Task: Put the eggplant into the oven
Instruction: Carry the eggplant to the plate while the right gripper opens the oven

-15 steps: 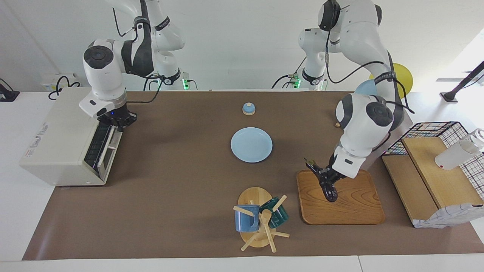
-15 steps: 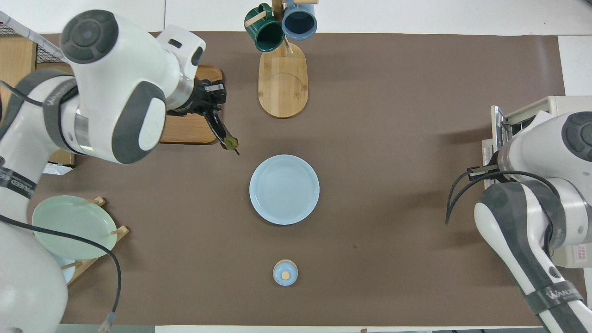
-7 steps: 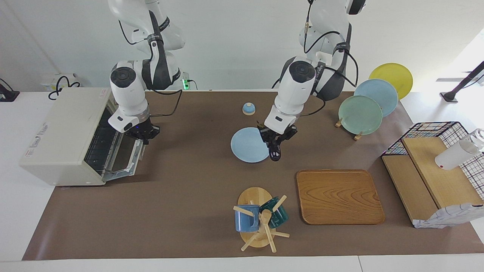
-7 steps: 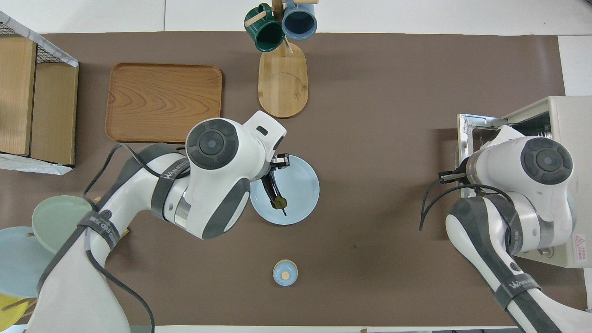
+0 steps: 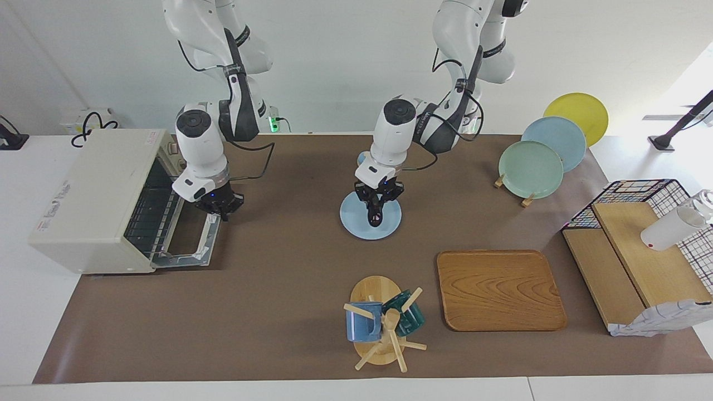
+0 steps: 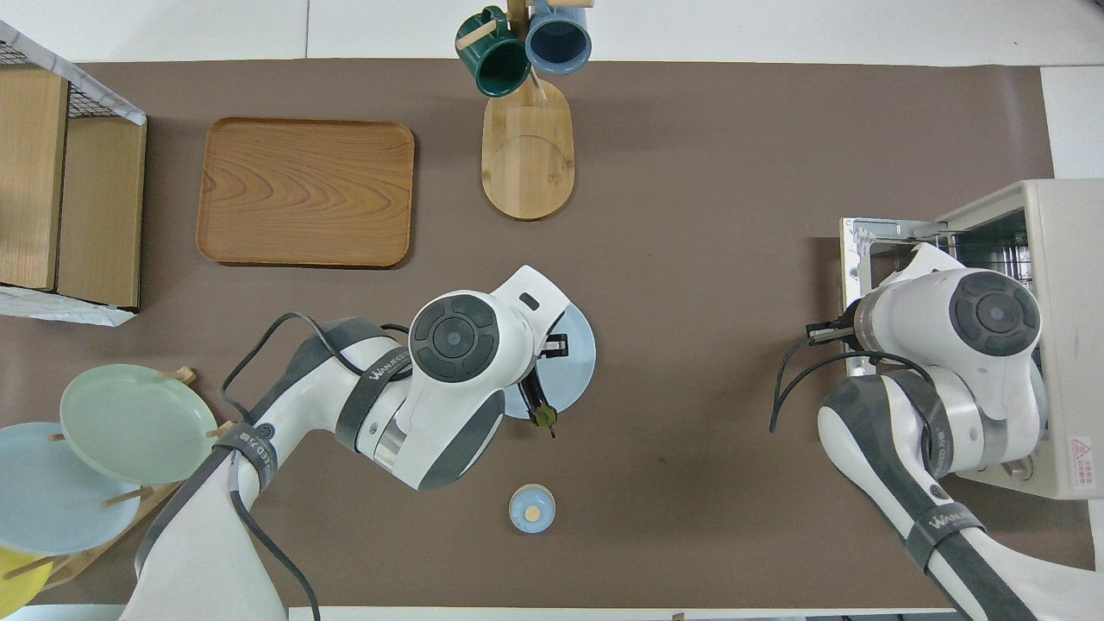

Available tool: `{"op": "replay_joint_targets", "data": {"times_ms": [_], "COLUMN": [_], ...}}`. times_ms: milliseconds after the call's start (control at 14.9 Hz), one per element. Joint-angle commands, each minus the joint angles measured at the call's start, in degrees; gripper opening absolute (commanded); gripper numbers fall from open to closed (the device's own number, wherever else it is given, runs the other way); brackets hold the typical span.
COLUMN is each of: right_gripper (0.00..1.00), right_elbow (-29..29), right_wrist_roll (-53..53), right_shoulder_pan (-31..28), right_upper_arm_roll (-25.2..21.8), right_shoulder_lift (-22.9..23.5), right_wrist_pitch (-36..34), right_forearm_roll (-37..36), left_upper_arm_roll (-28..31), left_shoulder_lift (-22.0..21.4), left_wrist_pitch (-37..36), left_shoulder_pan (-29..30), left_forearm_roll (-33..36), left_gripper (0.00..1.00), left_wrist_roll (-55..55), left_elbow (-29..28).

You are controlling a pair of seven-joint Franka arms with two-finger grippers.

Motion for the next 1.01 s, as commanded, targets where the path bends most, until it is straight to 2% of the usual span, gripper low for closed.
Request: {"op": "replay_joint_targets", "data": {"times_ms": [0, 67, 134, 202, 269, 538, 672, 807, 874, 941], "right_gripper": [0.00, 0.00, 0.00, 0.00, 0.00, 0.00, 0.00, 0.22, 0.24, 0.46], "right_elbow": [-0.91, -0.99, -0.99, -0.99, -0.99, 1.11, 3.04, 4.53, 6.37, 9.09], "right_wrist_roll": [1.01, 2.06, 3.12, 4.26, 5.40, 8.13, 10.06, 11.91, 12.96, 13.06], "right_shoulder_pan": [-1.47, -1.21, -0.77, 0.11, 1.07, 7.13, 10.30, 12.49, 13.90, 15.05], "right_upper_arm_roll": [-1.53, -1.53, -1.45, -1.45, -1.36, -1.36, -1.36, -1.27, -1.27, -1.27], "right_shoulder_lift": [2.51, 3.04, 3.91, 4.27, 4.54, 4.63, 4.19, 3.58, 3.22, 3.57], "right_wrist_pitch": [1.87, 3.01, 3.20, 3.55, 4.07, 3.38, 1.98, 1.27, 0.40, -3.44], "right_forearm_roll": [-1.03, -1.03, -1.03, -0.94, -0.59, 7.30, 8.29, 8.29, 8.38, 8.29], "left_upper_arm_roll": [1.07, 1.07, 1.07, 1.07, 1.07, 1.41, 1.59, 1.68, 1.68, 1.68], "left_shoulder_lift": [-1.48, -1.30, -1.30, -1.39, -1.30, -1.74, -2.18, -2.27, -2.18, -2.09], "left_wrist_pitch": [2.40, 3.01, 2.93, 2.67, 2.58, 1.09, -3.81, -9.87, -14.34, -17.95], "left_shoulder_pan": [-0.95, -0.86, -0.77, -0.77, -0.60, 0.10, 3.86, 7.99, 10.63, 12.65], "left_forearm_roll": [-0.42, -0.42, -0.42, -0.42, -0.42, -0.42, -0.33, -0.33, -0.25, 0.02], "left_gripper": [0.00, 0.00, 0.04, 0.61, 1.00, 1.00, 1.00, 1.00, 1.00, 1.00], "left_wrist_roll": [-0.76, -1.11, -0.85, -1.11, -1.20, -0.50, 0.55, 5.19, 7.83, 9.94], "left_elbow": [-2.64, -2.64, -2.73, -2.64, -2.55, -1.33, 2.52, 8.66, 12.18, 15.08]}}
